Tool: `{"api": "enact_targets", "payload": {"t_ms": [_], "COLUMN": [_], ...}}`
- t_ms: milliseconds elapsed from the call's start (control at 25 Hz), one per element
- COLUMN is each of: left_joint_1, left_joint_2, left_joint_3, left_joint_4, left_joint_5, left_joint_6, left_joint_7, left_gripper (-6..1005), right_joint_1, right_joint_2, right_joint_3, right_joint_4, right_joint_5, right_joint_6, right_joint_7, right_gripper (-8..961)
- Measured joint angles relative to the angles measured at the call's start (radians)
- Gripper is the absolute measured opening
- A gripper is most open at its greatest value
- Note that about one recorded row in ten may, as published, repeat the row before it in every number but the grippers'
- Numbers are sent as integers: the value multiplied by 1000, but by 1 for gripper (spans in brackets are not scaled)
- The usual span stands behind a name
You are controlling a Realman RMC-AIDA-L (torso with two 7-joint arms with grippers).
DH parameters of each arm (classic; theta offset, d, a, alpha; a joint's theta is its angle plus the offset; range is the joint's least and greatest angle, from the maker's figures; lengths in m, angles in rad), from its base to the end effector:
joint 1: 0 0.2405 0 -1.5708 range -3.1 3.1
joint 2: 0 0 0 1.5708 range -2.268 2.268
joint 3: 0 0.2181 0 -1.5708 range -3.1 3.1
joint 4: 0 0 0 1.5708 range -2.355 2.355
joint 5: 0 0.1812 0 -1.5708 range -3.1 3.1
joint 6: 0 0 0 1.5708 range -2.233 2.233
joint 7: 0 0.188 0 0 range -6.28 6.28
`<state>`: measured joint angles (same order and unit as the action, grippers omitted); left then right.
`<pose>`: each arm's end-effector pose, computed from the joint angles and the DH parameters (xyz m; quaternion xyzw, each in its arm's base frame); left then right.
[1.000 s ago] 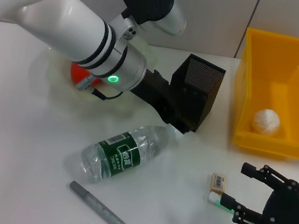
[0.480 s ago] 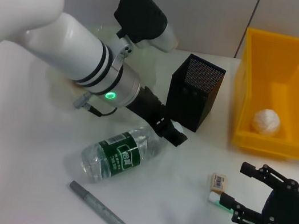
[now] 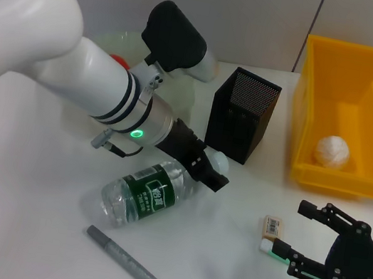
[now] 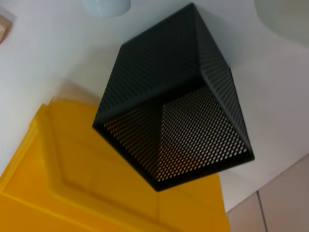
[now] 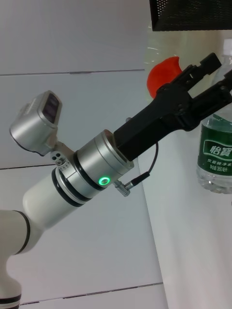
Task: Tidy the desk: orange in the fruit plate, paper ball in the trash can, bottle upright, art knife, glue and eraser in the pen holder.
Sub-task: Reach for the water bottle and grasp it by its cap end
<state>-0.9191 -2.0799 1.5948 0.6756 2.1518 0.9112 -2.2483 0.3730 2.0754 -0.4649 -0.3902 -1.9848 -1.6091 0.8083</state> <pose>-0.1331 0.3701 -0.1143 -0.9611 -0.2184 0.0566 0.1593 0.2408 0.2575 -0.0270 -0.9160 0.1413 0.2970 0.2296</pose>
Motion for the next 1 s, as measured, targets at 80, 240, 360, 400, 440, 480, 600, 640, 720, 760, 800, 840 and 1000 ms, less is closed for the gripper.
{"api": "enact_targets", "payload": {"t_ms": [80, 240, 360, 400, 440, 480, 600, 640, 720, 760, 800, 840, 1000], "left_joint_1": [0, 2, 3, 3, 4, 4, 5, 5, 5, 5, 8, 8, 43], "left_joint_2": [0, 0, 0, 0, 0, 0, 0, 0, 0, 0, 2, 2, 7], "left_joint_3": [2, 6, 6, 6, 6, 6, 7, 7, 4, 4, -4, -4, -5], "left_joint_4": [-4, -12, -13, -13, -13, -13, -13, -13, -6, -6, 4, 4, 75], "left_joint_5": [0, 0, -1, -1, -1, -1, 0, 0, 5, 5, 7, 7, 8], "left_joint_6": [-2, -6, -6, -6, -6, -6, 3, 3, 35, 35, 61, 61, 98], "left_joint_7": [0, 1, 1, 1, 1, 1, 2, 2, 1, 1, -2, -2, -3], "left_gripper": [777, 768, 761, 759, 757, 738, 681, 662, 643, 642, 642, 641, 639], "right_joint_1": [1, 8, 10, 12, 12, 12, 12, 12, 12, 12, 12, 12, 12], "right_joint_2": [0, 0, 0, 0, 0, 0, 0, 0, 0, 0, 0, 0, 0], "right_joint_3": [0, -5, -7, -7, -7, -7, -6, -6, -5, -5, -4, -4, -3], "right_joint_4": [1, 2, 2, 2, 2, 2, 2, 2, 2, 2, 2, 2, 2], "right_joint_5": [0, 0, 0, 0, 0, 0, 0, 0, 0, 0, 0, 0, 0], "right_joint_6": [1, 5, 7, 7, 7, 7, 8, 8, 8, 8, 8, 8, 7], "right_joint_7": [0, 0, 0, 0, 0, 0, 1, 1, 1, 2, 2, 2, 2], "right_gripper": [800, 799, 798, 798, 798, 798, 797, 797, 796, 796, 796, 796, 795]}}
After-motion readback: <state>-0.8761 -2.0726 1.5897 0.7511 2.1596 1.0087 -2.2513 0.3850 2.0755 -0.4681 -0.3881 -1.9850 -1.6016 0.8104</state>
